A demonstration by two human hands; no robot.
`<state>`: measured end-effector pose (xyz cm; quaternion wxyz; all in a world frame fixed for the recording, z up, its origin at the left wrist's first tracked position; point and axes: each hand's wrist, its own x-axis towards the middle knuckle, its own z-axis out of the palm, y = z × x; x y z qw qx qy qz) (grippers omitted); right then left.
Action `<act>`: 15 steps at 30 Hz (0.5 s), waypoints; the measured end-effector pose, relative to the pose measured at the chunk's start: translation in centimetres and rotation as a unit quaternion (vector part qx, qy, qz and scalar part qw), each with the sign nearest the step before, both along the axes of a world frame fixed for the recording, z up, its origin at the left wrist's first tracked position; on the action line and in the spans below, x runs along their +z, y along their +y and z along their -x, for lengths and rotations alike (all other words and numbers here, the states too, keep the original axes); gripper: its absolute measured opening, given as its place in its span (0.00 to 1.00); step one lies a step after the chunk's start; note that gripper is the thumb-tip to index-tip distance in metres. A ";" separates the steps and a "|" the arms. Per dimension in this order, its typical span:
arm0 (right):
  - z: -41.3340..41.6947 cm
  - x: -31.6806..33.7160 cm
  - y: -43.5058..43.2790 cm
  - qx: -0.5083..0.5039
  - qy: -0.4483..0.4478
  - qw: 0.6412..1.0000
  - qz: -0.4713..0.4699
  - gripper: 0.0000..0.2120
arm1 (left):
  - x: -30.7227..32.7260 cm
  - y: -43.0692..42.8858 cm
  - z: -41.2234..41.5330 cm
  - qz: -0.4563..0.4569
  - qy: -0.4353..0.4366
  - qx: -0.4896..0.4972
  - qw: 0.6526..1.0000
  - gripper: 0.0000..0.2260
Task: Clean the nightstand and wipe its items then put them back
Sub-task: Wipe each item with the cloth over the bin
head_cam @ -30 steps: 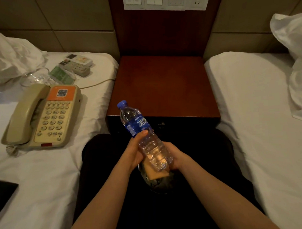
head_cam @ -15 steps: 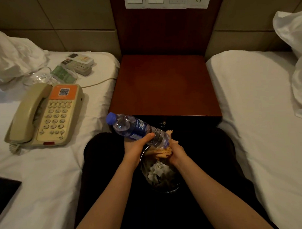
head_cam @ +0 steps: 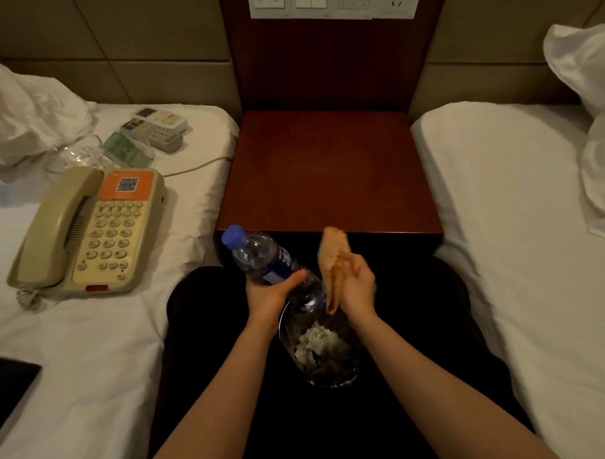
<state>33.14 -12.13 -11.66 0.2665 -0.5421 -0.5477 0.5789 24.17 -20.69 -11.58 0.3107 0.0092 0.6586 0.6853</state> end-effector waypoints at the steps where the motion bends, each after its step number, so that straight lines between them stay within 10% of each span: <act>1: 0.1 0.1 -0.7 0.073 -0.028 0.996 -0.040 0.08 | -0.1 0.1 -0.2 0.007 0.012 -0.017 1.000 0.29; 9: 0.6 -1.3 -3.6 0.158 -0.079 0.957 -0.228 0.10 | 0.3 -0.3 -0.1 -0.067 -0.033 -0.018 0.997 0.15; 13: 0.3 -1.5 -5.1 0.179 -0.119 0.864 -0.455 0.13 | 0.4 -0.4 0.1 -0.089 -0.103 0.021 0.990 0.01; 15: 0.0 -2.5 -6.0 0.225 -0.172 0.813 -0.508 0.14 | 0.7 -0.6 0.3 -0.101 -0.135 0.007 0.986 0.10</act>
